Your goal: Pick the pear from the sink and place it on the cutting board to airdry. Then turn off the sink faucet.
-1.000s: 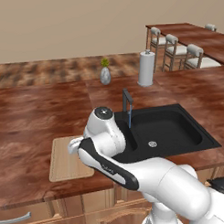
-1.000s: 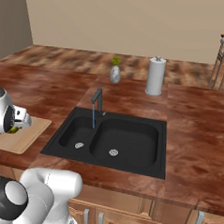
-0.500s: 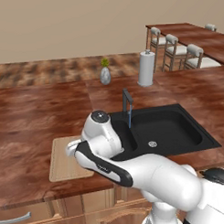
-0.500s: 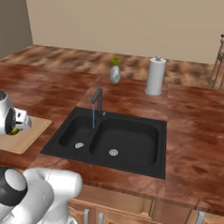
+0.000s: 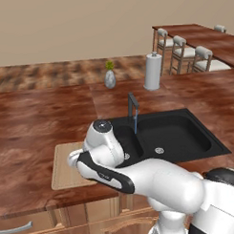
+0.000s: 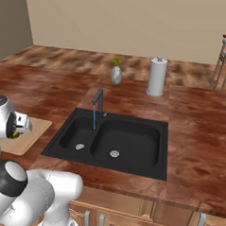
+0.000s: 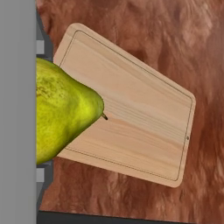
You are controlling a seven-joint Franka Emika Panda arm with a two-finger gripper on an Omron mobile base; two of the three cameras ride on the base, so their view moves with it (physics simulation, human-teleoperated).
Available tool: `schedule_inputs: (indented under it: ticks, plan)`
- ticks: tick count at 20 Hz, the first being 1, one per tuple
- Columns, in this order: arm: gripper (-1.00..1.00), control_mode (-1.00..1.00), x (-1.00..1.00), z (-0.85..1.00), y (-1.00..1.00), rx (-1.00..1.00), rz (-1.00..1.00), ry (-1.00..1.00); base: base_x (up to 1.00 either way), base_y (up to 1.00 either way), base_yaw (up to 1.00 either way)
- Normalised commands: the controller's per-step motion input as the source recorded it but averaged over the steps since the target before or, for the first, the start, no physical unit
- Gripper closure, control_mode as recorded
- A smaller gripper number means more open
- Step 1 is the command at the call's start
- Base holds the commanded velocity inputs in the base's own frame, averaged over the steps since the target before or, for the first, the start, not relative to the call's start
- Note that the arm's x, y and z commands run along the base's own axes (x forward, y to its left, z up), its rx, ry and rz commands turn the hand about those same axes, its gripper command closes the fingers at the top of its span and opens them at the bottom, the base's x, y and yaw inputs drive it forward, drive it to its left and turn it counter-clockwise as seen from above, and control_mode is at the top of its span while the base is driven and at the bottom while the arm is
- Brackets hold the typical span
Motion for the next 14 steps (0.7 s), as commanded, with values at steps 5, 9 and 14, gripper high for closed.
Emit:
schedule_inputs:
  ticks: [5, 9, 14]
  plan:
    - [1.00, -1.00, 0.05, -0.13, 0.02, 0.00, 0.00, 0.00, 0.00, 0.00, 0.00]
    - [1.00, -1.00, 0.05, -0.14, 0.00, 0.00, 0.00, 0.01, 0.00, 0.00, 0.00]
    - [1.00, -1.00, 0.03, -0.15, 0.03, 0.00, 0.00, 0.02, 0.00, 0.00, 0.00]
